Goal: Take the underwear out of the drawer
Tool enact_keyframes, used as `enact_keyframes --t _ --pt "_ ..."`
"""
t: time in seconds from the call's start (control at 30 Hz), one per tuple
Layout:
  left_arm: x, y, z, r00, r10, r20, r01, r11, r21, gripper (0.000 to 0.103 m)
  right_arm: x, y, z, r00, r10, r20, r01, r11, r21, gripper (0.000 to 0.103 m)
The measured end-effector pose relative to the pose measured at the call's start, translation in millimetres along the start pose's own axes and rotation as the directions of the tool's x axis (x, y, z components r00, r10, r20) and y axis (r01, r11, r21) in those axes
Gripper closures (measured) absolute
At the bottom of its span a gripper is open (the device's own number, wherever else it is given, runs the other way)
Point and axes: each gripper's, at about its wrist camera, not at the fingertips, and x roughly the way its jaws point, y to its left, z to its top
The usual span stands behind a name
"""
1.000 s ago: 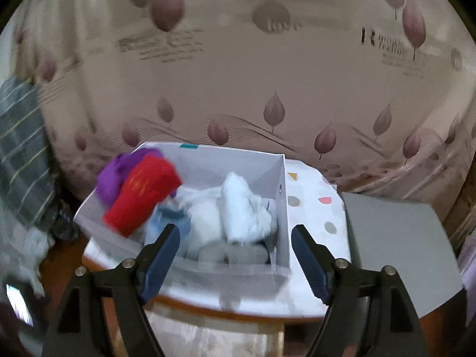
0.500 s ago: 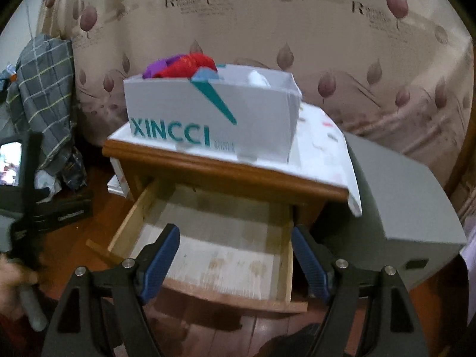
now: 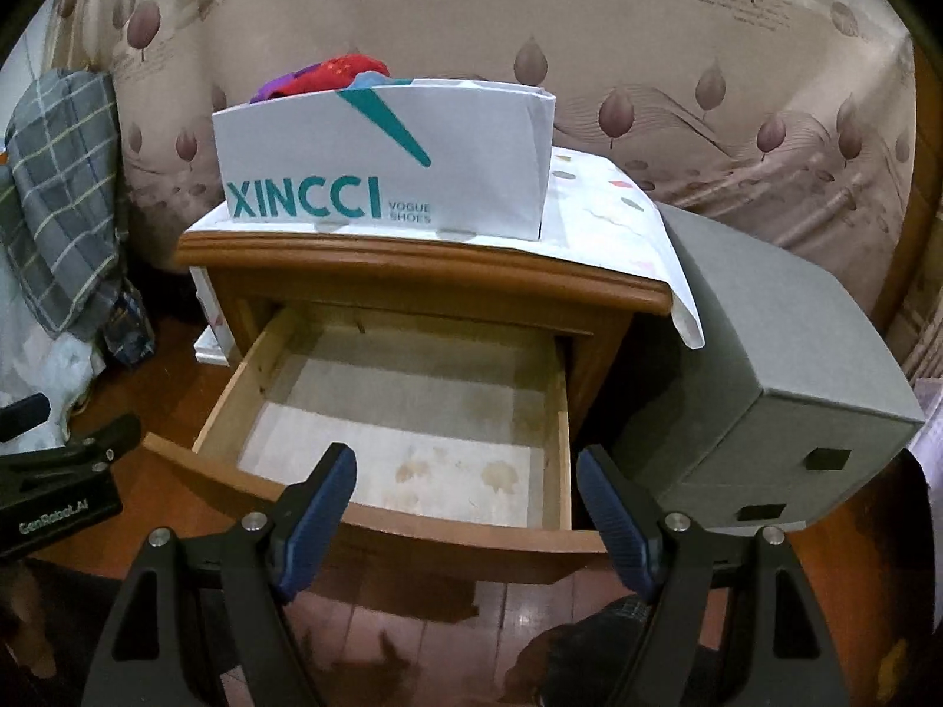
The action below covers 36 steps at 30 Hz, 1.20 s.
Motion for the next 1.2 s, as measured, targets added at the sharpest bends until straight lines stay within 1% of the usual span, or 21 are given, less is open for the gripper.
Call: enact_keyframes --t 0.1,0.2,0.47,0.9,1.2 --pt "-6 -1 0 1.000 0.006 0.007 -0.006 1.000 -0.008 0.005 -1 1 -2 1.000 0.010 -0.006 -0.010 1.000 0.003 0.024" --pt "-10 -1 1 1.000 -0.002 0.006 0.002 1.000 -0.021 0.005 1 4 -2 1.000 0.014 -0.020 -0.014 1.000 -0.007 0.024" --pt "-14 -2 1 1.000 0.007 0.013 -0.006 1.000 -0.019 0.005 -1 9 -3 0.999 0.026 -0.023 -0.026 0.999 -0.019 0.024" --pt "-15 -3 2 1.000 0.011 0.015 -0.011 1.000 -0.015 0.005 1 12 -2 0.999 0.028 -0.028 -0.029 0.999 -0.032 0.024" --pt "-12 -1 6 1.000 0.026 0.007 -0.026 0.999 -0.041 0.005 1 12 -3 0.999 0.033 -0.035 -0.035 0.999 -0.033 0.024"
